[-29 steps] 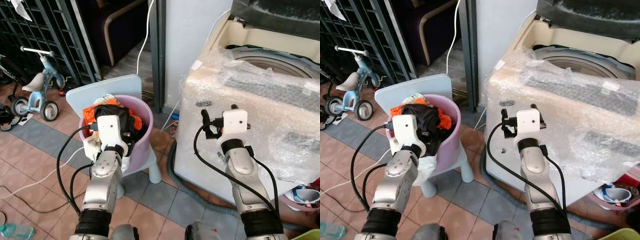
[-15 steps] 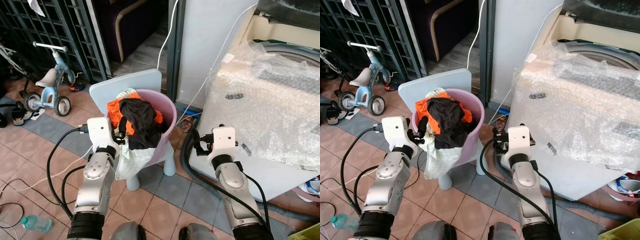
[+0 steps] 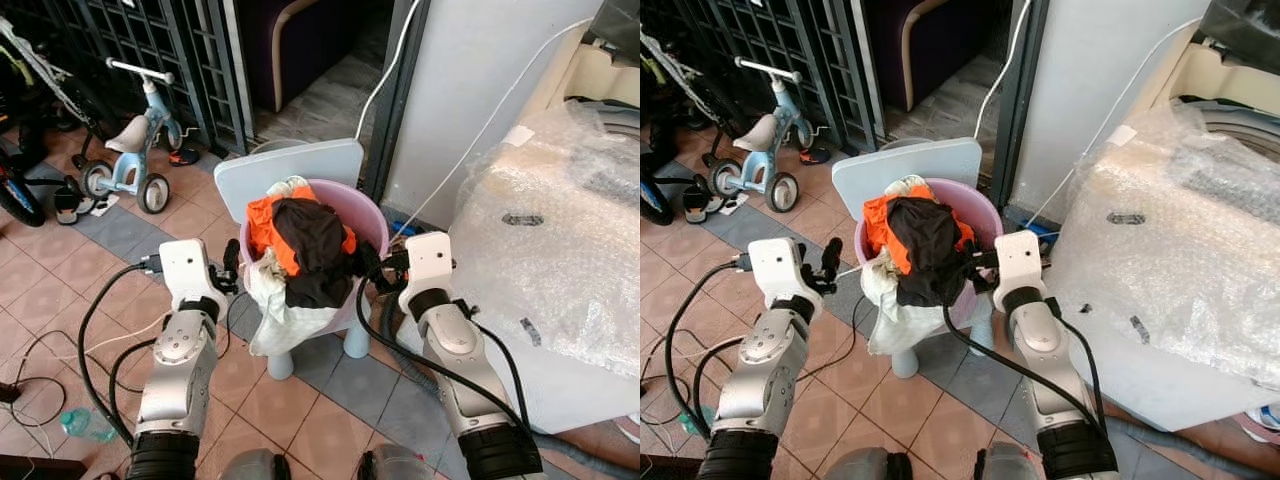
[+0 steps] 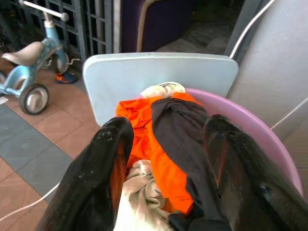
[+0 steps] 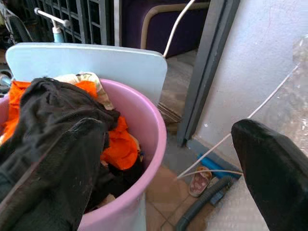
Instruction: Clothes washing
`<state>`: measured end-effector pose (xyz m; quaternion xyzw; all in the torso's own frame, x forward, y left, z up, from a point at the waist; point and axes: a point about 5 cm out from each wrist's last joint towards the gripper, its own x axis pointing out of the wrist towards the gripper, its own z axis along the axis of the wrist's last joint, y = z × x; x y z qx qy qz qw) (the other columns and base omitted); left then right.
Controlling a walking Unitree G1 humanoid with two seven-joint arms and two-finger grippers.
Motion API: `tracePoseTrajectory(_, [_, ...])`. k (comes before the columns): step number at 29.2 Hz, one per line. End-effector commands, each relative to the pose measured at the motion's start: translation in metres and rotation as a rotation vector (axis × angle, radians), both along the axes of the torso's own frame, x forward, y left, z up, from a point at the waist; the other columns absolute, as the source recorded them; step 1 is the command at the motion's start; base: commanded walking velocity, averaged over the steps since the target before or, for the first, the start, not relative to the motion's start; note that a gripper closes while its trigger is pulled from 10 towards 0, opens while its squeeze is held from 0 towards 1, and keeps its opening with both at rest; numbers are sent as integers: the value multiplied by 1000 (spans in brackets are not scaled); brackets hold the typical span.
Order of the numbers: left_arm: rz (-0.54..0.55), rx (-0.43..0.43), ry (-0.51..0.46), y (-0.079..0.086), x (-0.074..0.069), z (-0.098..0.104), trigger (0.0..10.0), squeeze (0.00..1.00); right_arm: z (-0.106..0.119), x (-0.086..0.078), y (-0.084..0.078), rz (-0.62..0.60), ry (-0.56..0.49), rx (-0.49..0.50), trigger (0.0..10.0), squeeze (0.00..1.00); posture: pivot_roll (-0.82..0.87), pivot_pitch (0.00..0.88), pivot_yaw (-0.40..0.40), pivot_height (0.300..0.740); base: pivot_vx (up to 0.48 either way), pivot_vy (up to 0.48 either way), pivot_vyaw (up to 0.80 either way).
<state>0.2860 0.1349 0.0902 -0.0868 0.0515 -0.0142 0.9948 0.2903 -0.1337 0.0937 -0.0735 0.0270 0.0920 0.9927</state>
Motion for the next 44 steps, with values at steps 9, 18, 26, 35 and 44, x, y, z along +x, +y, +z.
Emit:
tracePoseTrajectory(9, [68,47,37,16,-7,-4,10000,0,-3,0,6,32,19,19,10000,0,-49,106,27,740,35,0,0])
tracePoseTrajectory(18, [89,105,44,28,-16,-6,10000,0,-14,3,25,145,87,38,10000,0,16,97,27,740,0,0,0])
tracePoseTrajectory(26, [187,189,161,51,-32,-19,10000,0,-28,6,45,300,217,41,10000,0,62,115,-1,740,0,0,0])
tracePoseTrajectory(35, [218,196,183,57,-49,-16,10000,0,-37,17,65,290,288,19,10000,0,111,148,-26,740,0,0,605])
tracePoseTrajectory(44, [178,188,192,47,-38,-16,10000,0,-53,25,44,79,379,-103,10000,0,91,145,-22,740,0,0,0])
